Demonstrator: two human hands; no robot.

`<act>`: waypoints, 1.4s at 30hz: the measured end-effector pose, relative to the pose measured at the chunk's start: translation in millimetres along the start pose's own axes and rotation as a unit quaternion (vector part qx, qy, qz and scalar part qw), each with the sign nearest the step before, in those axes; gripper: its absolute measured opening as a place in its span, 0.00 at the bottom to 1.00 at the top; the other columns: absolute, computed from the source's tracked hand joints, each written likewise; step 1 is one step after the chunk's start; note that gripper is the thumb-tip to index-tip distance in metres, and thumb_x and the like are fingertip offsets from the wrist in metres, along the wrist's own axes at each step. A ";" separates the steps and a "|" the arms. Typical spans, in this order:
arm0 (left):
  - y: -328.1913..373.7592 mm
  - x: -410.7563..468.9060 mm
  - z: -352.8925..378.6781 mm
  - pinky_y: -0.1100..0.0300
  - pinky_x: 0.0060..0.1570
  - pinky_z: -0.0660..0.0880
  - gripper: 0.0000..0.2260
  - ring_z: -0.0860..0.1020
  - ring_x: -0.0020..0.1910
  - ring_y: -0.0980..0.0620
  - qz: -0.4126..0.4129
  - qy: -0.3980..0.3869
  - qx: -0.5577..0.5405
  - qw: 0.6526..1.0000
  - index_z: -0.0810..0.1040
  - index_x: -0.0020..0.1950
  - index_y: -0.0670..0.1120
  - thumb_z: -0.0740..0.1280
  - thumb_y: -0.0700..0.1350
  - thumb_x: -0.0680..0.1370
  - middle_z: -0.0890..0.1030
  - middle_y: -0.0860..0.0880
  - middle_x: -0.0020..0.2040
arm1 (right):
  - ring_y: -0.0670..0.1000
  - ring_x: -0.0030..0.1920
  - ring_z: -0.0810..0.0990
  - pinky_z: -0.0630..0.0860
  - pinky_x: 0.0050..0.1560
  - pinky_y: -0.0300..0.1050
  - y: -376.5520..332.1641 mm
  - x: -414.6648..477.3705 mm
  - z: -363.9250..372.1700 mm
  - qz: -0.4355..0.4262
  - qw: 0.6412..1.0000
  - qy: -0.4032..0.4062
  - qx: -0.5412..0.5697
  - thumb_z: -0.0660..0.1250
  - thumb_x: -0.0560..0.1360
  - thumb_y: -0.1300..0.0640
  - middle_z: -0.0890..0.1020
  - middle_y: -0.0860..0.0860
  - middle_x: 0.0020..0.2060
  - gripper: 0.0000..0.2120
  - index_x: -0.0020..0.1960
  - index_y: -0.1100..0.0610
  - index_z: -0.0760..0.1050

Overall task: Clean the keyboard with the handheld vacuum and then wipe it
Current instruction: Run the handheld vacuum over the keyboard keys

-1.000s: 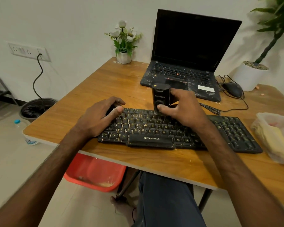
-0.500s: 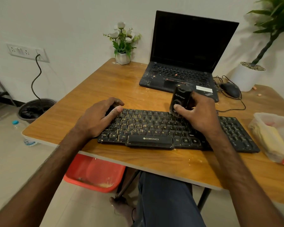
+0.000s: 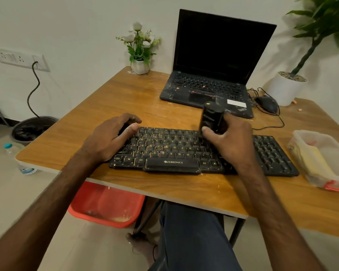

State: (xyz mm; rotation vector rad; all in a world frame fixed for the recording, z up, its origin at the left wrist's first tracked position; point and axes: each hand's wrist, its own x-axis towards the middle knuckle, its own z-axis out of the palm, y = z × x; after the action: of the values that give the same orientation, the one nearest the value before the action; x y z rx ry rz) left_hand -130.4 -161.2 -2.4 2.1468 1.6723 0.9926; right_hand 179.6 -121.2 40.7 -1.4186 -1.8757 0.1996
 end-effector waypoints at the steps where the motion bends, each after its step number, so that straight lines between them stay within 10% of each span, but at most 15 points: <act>1: 0.2 -0.6 -0.3 0.48 0.57 0.74 0.28 0.77 0.57 0.55 0.000 0.000 0.000 1.000 0.74 0.67 0.52 0.48 0.68 0.80 0.80 0.53 0.59 | 0.44 0.48 0.79 0.76 0.44 0.32 -6.1 -3.7 4.5 -0.016 1.000 -0.018 0.018 0.74 0.73 0.51 0.82 0.51 0.55 0.23 0.65 0.57 0.75; 9: 1.7 -0.8 -0.9 0.49 0.56 0.74 0.28 0.77 0.57 0.55 0.000 0.008 -0.001 1.000 0.74 0.67 0.51 0.48 0.67 0.80 0.80 0.53 0.59 | 0.43 0.48 0.77 0.70 0.40 0.26 -0.9 -0.8 -4.3 0.010 1.000 0.014 -0.008 0.73 0.73 0.51 0.82 0.52 0.55 0.22 0.65 0.58 0.75; 15: 1.2 -1.0 -1.2 0.49 0.57 0.74 0.30 0.77 0.58 0.54 0.003 0.002 -0.001 1.000 0.75 0.67 0.49 0.48 0.67 0.80 0.80 0.52 0.60 | 0.43 0.49 0.76 0.72 0.45 0.25 -35.2 -28.6 9.9 -0.154 0.978 -0.130 0.052 0.74 0.72 0.52 0.80 0.47 0.52 0.22 0.63 0.57 0.76; 21: 2.6 -1.1 -1.6 0.50 0.57 0.73 0.29 0.77 0.57 0.55 0.001 0.006 0.002 1.000 0.75 0.67 0.49 0.48 0.67 0.80 0.80 0.52 0.59 | 0.43 0.48 0.79 0.73 0.41 0.24 -11.5 -4.3 2.8 -0.050 0.997 -0.046 0.043 0.74 0.72 0.52 0.82 0.49 0.53 0.23 0.65 0.57 0.76; 26: 3.0 -0.4 -1.0 0.52 0.57 0.73 0.29 0.77 0.58 0.55 -0.001 0.006 0.003 1.000 0.75 0.67 0.49 0.48 0.67 0.80 0.80 0.52 0.60 | 0.37 0.48 0.77 0.75 0.47 0.27 -27.0 -30.7 3.2 -0.103 0.980 -0.139 0.097 0.75 0.71 0.52 0.79 0.42 0.51 0.23 0.64 0.54 0.75; 32: 4.0 -1.1 -1.6 0.52 0.56 0.73 0.29 0.77 0.57 0.55 -0.002 0.010 0.002 1.000 0.75 0.67 0.50 0.48 0.67 0.80 0.80 0.53 0.59 | 0.43 0.48 0.77 0.72 0.40 0.21 -8.1 -1.9 5.2 -0.049 0.997 -0.039 0.045 0.74 0.73 0.52 0.82 0.50 0.55 0.24 0.66 0.58 0.74; 42: 2.3 -0.4 -0.8 0.55 0.53 0.72 0.34 0.77 0.56 0.56 0.003 0.010 0.000 1.000 0.75 0.67 0.49 0.46 0.72 0.78 0.80 0.53 0.59 | 0.43 0.48 0.78 0.70 0.41 0.21 -28.6 12.6 21.6 -0.125 0.985 -0.090 0.073 0.75 0.72 0.53 0.80 0.46 0.50 0.22 0.63 0.61 0.77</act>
State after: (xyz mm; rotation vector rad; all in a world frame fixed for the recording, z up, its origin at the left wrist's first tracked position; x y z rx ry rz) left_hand -129.2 -162.5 -0.6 2.1494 1.6762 1.0185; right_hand 142.8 -114.1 47.1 -1.0843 -2.1201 0.3433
